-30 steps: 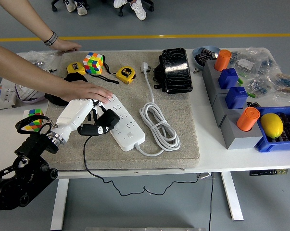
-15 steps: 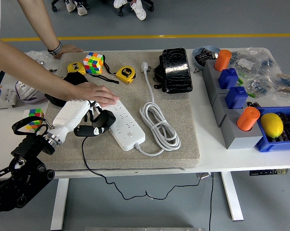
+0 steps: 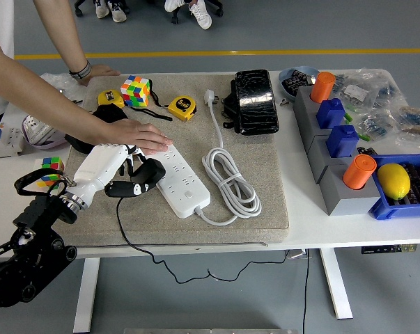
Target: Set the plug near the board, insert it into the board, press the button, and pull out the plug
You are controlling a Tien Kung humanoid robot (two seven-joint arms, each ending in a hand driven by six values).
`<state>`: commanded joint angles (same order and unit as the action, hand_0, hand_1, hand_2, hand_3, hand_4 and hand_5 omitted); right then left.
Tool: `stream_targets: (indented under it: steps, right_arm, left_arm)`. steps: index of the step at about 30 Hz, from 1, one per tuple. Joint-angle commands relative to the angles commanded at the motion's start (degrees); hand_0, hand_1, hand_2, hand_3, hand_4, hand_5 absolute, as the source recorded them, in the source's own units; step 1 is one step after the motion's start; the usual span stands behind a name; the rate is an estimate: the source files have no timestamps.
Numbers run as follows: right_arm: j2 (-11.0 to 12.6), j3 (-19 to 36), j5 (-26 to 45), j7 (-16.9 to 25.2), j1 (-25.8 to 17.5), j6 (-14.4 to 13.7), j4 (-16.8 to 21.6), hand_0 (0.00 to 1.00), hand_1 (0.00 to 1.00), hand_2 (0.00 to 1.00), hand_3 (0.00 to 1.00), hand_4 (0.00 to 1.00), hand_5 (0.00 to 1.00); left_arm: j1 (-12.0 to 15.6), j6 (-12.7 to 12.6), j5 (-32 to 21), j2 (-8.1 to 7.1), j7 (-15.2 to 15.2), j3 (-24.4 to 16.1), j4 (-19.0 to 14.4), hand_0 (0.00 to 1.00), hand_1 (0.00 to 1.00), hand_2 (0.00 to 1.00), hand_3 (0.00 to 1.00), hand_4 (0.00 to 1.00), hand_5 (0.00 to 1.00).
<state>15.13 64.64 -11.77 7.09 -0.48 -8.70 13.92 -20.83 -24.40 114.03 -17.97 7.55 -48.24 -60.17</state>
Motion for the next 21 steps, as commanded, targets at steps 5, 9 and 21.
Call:
stream_targets:
  steps: [5,9,21]
  right_arm:
    - [-0.07,0.07,-0.04,0.02,0.01,0.00,0.01,0.548,0.576,0.526,0.504,0.823,0.360]
    - [-0.09,0.08,-0.09,0.04,0.00,-0.01,0.00,0.547,0.574,0.526,0.504,0.822,0.360]
    - [-0.16,0.69,-0.61,0.04,0.09,-0.01,0.13,0.548,0.573,0.526,0.505,0.821,0.359]
  left_arm:
    - [0.24,0.22,-0.16,-0.01,0.13,0.22,-0.19,0.190,0.259,0.314,0.522,0.775,0.008]
    - [0.48,0.13,-0.55,-0.10,0.47,0.18,-0.59,0.190,0.257,0.312,0.522,0.778,0.007]
    - [0.57,1.30,-0.89,-0.11,-1.15,-0.43,0.09,0.205,0.299,0.374,0.516,0.959,0.141]
